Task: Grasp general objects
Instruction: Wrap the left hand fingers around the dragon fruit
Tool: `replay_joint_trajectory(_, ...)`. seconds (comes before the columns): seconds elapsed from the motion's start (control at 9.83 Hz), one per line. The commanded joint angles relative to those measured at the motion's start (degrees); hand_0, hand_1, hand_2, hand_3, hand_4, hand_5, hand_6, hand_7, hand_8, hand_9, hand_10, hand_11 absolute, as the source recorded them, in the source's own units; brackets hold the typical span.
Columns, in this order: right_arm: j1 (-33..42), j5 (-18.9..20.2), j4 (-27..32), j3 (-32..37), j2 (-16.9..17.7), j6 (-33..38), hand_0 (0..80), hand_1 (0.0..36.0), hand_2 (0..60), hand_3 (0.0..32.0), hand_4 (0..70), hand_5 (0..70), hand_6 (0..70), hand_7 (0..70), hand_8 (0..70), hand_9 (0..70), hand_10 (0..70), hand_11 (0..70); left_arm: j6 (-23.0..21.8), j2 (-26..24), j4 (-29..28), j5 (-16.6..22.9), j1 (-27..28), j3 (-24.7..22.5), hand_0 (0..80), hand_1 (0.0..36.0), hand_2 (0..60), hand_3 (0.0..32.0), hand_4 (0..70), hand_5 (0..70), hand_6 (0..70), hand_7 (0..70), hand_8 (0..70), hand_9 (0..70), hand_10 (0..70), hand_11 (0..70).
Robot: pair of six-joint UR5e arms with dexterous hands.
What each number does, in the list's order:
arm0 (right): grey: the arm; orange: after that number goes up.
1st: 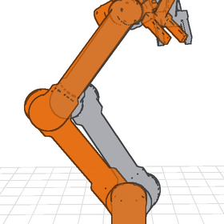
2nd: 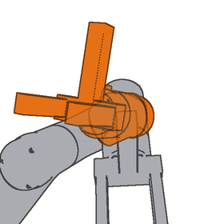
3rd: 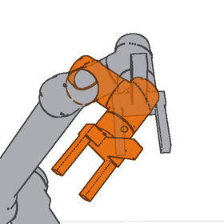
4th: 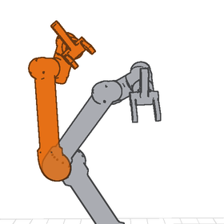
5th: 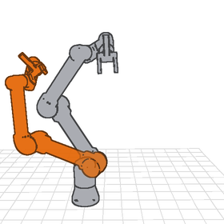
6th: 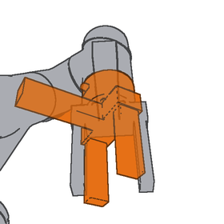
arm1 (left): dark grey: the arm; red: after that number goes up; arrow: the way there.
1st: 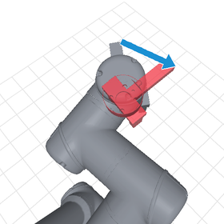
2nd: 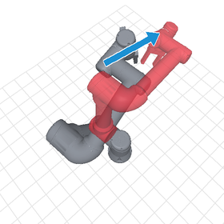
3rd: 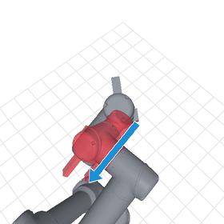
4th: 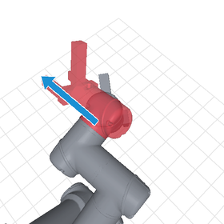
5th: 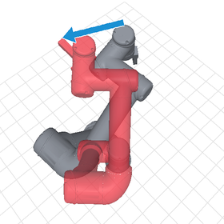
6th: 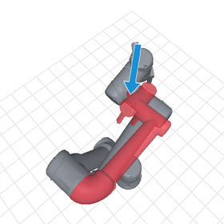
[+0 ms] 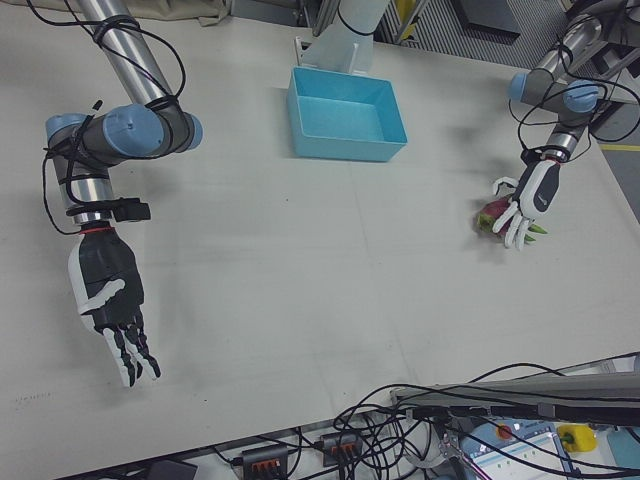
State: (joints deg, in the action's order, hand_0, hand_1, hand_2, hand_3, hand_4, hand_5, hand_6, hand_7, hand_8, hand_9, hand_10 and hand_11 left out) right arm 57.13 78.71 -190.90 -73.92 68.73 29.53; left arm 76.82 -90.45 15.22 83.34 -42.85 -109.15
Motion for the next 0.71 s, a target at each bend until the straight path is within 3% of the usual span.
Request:
replay_joint_trajectory(0.0, 0.00, -0.05, 0.00, 0.00, 0.00, 0.00, 0.0, 0.0, 0.0, 0.0, 0.0, 0.0, 0.0, 0.0, 0.0, 0.0, 0.0, 0.0, 0.53, -0.25, 2.79, -3.62, 0.31, -0.18, 47.6, 36.0, 60.0, 32.0, 0.0, 0.0, 0.0, 0.0, 0.0, 0.0, 2.1, 6.1)
replay_joint_trajectory(0.2, 0.00, -0.05, 0.00, 0.00, 0.00, 0.00, 0.0, 0.0, 0.0, 0.0, 0.0, 0.0, 0.0, 0.0, 0.0, 0.0, 0.0, 0.0, 0.53, -0.25, 3.06, -3.72, 0.31, 0.25, 50.4, 36.0, 60.0, 32.0, 0.0, 0.0, 0.0, 0.0, 0.0, 0.0, 5.4, 11.2)
replay_joint_trajectory(0.41, 0.00, 0.03, 0.00, 0.00, 0.00, 0.00, 0.0, 0.0, 0.0, 0.0, 0.0, 0.0, 0.0, 0.0, 0.0, 0.0, 0.0, 0.0, 0.53, -0.25, 4.11, -3.63, 0.49, 0.52, 48.5, 36.0, 60.0, 32.0, 0.0, 0.0, 0.0, 0.0, 0.0, 0.0, 2.9, 7.4)
replay_joint_trajectory(0.61, 0.00, 0.04, 0.00, 0.00, 0.00, 0.00, 0.0, 0.0, 0.0, 0.0, 0.0, 0.0, 0.0, 0.0, 0.0, 0.0, 0.0, 0.0, 1.48, -0.52, 5.08, -3.63, 0.92, 0.52, 47.3, 36.0, 60.0, 32.0, 0.0, 0.0, 0.0, 0.0, 0.0, 0.0, 6.6, 12.6)
